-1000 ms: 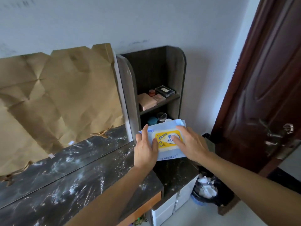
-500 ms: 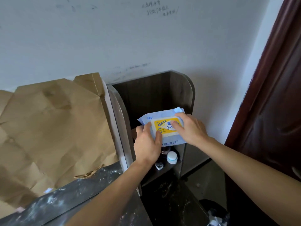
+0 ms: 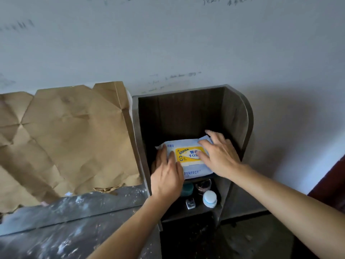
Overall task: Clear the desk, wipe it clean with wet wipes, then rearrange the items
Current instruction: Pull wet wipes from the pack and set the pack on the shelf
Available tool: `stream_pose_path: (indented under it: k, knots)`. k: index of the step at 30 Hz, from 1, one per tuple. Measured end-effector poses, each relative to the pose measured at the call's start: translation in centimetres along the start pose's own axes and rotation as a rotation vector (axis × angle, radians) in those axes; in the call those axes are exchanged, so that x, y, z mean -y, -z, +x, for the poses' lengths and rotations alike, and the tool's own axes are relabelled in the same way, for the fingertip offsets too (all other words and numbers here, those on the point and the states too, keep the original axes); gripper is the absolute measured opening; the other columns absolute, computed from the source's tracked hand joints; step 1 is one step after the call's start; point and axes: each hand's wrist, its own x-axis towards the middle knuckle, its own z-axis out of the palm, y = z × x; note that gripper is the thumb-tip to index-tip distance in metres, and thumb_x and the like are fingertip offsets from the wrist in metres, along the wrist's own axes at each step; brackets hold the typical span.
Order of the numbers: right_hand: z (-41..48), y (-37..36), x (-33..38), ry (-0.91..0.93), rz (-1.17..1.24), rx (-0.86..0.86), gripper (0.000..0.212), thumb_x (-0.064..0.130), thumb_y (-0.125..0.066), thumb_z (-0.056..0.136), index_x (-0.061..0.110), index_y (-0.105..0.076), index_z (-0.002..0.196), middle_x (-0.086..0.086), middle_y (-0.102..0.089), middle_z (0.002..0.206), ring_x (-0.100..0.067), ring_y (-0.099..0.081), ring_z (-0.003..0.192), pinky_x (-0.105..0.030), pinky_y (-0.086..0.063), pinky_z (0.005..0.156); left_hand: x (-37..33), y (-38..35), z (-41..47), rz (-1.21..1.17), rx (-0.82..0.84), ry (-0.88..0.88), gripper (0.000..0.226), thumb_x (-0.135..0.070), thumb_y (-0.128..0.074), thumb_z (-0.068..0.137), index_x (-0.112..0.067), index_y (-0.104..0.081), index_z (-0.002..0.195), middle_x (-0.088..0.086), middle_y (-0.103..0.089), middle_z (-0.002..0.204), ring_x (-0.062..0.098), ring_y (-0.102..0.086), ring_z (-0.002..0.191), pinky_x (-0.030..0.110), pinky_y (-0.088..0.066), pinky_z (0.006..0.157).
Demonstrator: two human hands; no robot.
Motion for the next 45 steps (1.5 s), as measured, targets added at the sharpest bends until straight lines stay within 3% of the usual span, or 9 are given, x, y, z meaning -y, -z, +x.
stream_pose_path:
  k: [3,6,12,17,21,25,30,35,45]
  knots:
    - [-0.3,0.5,-0.6,0.225,0.149,0.100,0.050,0.052,-0.057,0.086,0.022,-0.057,0.126,-0.002,-0.042,0.144,-0.020,-0.041,0.129,-0.037,-0.033,0.100,0.2,-1.0,-0.3,0.018,-0.022,0.003,0.055,-0.033,-0.025,0.092,0.000,-0.054,0.125,0.019,-0.048,0.139,0.035,-0.041,0.132,0.044,-0.040,0.103]
    - [0.1,0.2,-1.2,0.253,0.234,0.181,0.057,0.057,-0.058,0.083,0.022,-0.057,0.128,0.001,-0.052,0.138,-0.017,-0.047,0.125,-0.034,-0.030,0.102,0.2,-1.3,-0.6,-0.002,-0.034,0.033,0.062,-0.038,-0.017,0.094,-0.001,-0.046,0.134,0.015,-0.041,0.146,0.028,-0.031,0.140,0.038,-0.031,0.111]
    - [1.0,0.1,-1.3,0.402,0.089,0.096,0.062,0.059,-0.028,0.087,0.019,-0.069,0.109,-0.002,-0.070,0.112,-0.020,-0.065,0.098,-0.040,-0.043,0.088,0.4,-1.4,-0.8,-0.015,-0.021,0.036,0.067,-0.046,-0.013,0.096,-0.003,-0.034,0.143,0.011,-0.030,0.153,0.020,-0.018,0.145,0.029,-0.017,0.116]
    - [3.3,2.4,-0.6,0.198,0.179,0.066,0.045,0.047,-0.034,0.098,0.017,-0.066,0.089,-0.001,-0.067,0.078,-0.025,-0.061,0.075,-0.033,-0.039,0.068,0.6,-1.1,-0.9,-0.025,0.049,0.026,0.079,-0.054,-0.002,0.089,-0.006,-0.025,0.147,0.010,-0.022,0.156,0.019,-0.011,0.146,0.024,-0.007,0.116]
    - [5.9,2.3,-0.3,0.002,0.224,-0.046,0.032,0.043,-0.049,0.094,0.015,-0.065,0.101,-0.007,-0.058,0.098,-0.026,-0.057,0.090,-0.032,-0.041,0.066,0.2,-0.3,-0.5,0.047,0.125,0.025,0.078,-0.053,-0.001,0.086,-0.012,-0.029,0.146,0.012,-0.025,0.154,0.025,-0.015,0.145,0.033,-0.013,0.118]
    - [6.5,1.2,-0.5,-0.259,0.437,-0.069,0.030,0.034,-0.065,0.086,0.014,-0.056,0.106,-0.008,-0.055,0.103,-0.028,-0.057,0.090,-0.036,-0.047,0.073,-0.8,0.5,0.7,0.139,0.029,-0.056,0.048,-0.042,-0.031,0.087,-0.011,-0.061,0.109,0.012,-0.054,0.125,0.033,-0.050,0.117,0.040,-0.040,0.099]
    - [6.3,0.5,-1.7,-0.445,0.724,0.007,0.003,0.015,-0.062,0.088,0.015,-0.059,0.086,-0.004,-0.065,0.078,-0.023,-0.065,0.078,-0.039,-0.055,0.074,-3.7,0.2,3.2,0.099,0.097,0.006,0.046,-0.052,-0.055,0.084,-0.010,-0.063,0.100,0.007,-0.056,0.109,0.027,-0.050,0.104,0.037,-0.043,0.085]
    - [5.5,0.8,-2.0,-0.424,0.829,0.097,0.020,0.001,-0.047,0.091,0.010,-0.064,0.097,-0.008,-0.070,0.084,-0.018,-0.067,0.079,-0.035,-0.057,0.077,-4.6,-0.4,5.0,0.036,0.076,0.116,0.026,-0.035,-0.057,0.082,-0.010,-0.065,0.088,0.009,-0.058,0.102,0.027,-0.052,0.098,0.035,-0.046,0.074]
    - [3.9,1.5,-1.4,-0.067,0.589,0.237,0.009,0.021,-0.071,0.081,0.023,-0.075,0.088,0.012,-0.070,0.089,-0.005,-0.062,0.086,-0.026,-0.051,0.079,-1.9,1.8,4.0,-0.487,-0.059,0.399,0.015,-0.020,-0.051,0.093,-0.009,-0.053,0.083,0.000,-0.054,0.070,0.013,-0.050,0.060,0.024,-0.036,0.050]
